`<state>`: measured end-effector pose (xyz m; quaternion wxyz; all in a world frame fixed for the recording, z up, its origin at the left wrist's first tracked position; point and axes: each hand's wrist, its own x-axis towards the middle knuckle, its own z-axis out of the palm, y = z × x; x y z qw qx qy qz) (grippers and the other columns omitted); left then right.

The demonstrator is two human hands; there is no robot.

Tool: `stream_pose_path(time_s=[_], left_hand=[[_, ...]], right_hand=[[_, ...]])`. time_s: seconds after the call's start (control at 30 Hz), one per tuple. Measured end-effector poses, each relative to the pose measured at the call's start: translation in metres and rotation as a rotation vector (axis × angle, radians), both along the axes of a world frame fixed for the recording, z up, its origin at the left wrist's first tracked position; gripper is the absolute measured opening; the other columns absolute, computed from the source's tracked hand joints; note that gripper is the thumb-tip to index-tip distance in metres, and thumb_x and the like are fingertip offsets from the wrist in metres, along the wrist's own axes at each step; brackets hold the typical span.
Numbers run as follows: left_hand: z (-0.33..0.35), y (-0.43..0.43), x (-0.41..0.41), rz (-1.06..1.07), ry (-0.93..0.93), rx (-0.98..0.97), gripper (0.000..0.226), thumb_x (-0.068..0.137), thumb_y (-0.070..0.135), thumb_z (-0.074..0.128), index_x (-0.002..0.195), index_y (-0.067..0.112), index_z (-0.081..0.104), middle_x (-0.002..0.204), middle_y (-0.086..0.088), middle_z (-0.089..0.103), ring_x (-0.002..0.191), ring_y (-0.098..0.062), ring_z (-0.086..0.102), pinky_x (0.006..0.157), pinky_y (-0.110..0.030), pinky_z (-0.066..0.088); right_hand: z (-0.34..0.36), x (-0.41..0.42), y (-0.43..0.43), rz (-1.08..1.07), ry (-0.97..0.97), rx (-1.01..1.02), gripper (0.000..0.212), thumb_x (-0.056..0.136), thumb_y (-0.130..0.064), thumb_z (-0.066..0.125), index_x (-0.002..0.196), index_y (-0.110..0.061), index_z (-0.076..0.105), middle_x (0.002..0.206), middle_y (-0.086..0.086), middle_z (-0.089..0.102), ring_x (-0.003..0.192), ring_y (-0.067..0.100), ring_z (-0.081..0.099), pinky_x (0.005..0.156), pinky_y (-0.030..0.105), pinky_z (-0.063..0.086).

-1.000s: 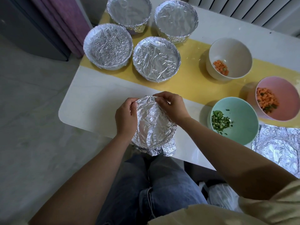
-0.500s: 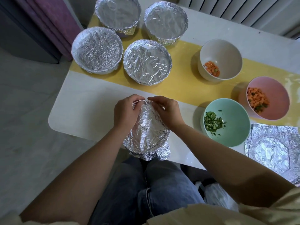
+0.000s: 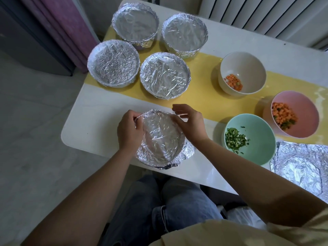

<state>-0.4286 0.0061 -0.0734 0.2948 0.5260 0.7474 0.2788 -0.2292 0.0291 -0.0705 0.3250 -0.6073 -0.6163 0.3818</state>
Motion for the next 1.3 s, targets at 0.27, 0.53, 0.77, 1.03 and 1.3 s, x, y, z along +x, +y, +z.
stream_pose_path(time_s=[0.27, 0.53, 0.77, 1.03, 1.3], left_hand=[[-0.003, -0.009, -0.005, 0.064, -0.072, -0.030, 0.016, 0.094, 0.021, 0.054, 0.108, 0.014, 0.057, 0.108, -0.005, 0.065, 0.098, -0.019, 0.060, 0.078, -0.028, 0.041], [-0.012, -0.004, -0.006, -0.003, -0.024, 0.014, 0.019, 0.098, 0.018, 0.049, 0.104, 0.012, 0.066, 0.079, -0.008, 0.069, 0.072, -0.028, 0.063, 0.068, -0.034, 0.046], [-0.013, -0.004, -0.002, -0.014, 0.001, 0.046, 0.020, 0.098, 0.017, 0.046, 0.106, 0.011, 0.063, 0.079, -0.010, 0.069, 0.072, -0.031, 0.062, 0.067, -0.034, 0.045], [-0.004, -0.002, -0.003, -0.054, 0.042, 0.012, 0.026, 0.097, 0.015, 0.047, 0.117, 0.014, 0.062, 0.096, -0.007, 0.072, 0.088, -0.023, 0.063, 0.073, -0.027, 0.042], [0.001, -0.001, -0.001, -0.102, 0.064, 0.031, 0.033, 0.100, 0.011, 0.044, 0.127, 0.013, 0.062, 0.099, -0.012, 0.071, 0.087, -0.027, 0.063, 0.071, -0.024, 0.036]], right_hand=[[-0.006, -0.005, -0.004, -0.012, -0.131, 0.017, 0.020, 0.083, -0.022, 0.076, 0.100, -0.014, 0.073, 0.085, -0.004, 0.064, 0.069, 0.003, 0.055, 0.069, 0.021, 0.045], [-0.009, -0.010, 0.006, -0.027, -0.115, -0.075, 0.012, 0.086, -0.023, 0.073, 0.093, -0.013, 0.077, 0.083, 0.002, 0.066, 0.071, 0.008, 0.058, 0.070, 0.024, 0.046], [0.002, -0.007, 0.010, -0.078, 0.211, -0.386, 0.007, 0.089, -0.018, 0.071, 0.088, -0.012, 0.074, 0.077, 0.000, 0.069, 0.060, 0.001, 0.056, 0.059, 0.014, 0.044], [0.000, -0.024, 0.019, 0.001, -0.021, -0.118, 0.018, 0.087, -0.028, 0.072, 0.102, -0.018, 0.075, 0.092, -0.010, 0.067, 0.082, 0.008, 0.060, 0.071, 0.019, 0.047], [-0.010, -0.035, 0.019, 0.053, -0.078, -0.056, 0.007, 0.088, -0.017, 0.069, 0.087, -0.012, 0.073, 0.078, -0.006, 0.064, 0.073, 0.011, 0.058, 0.067, 0.022, 0.045]])
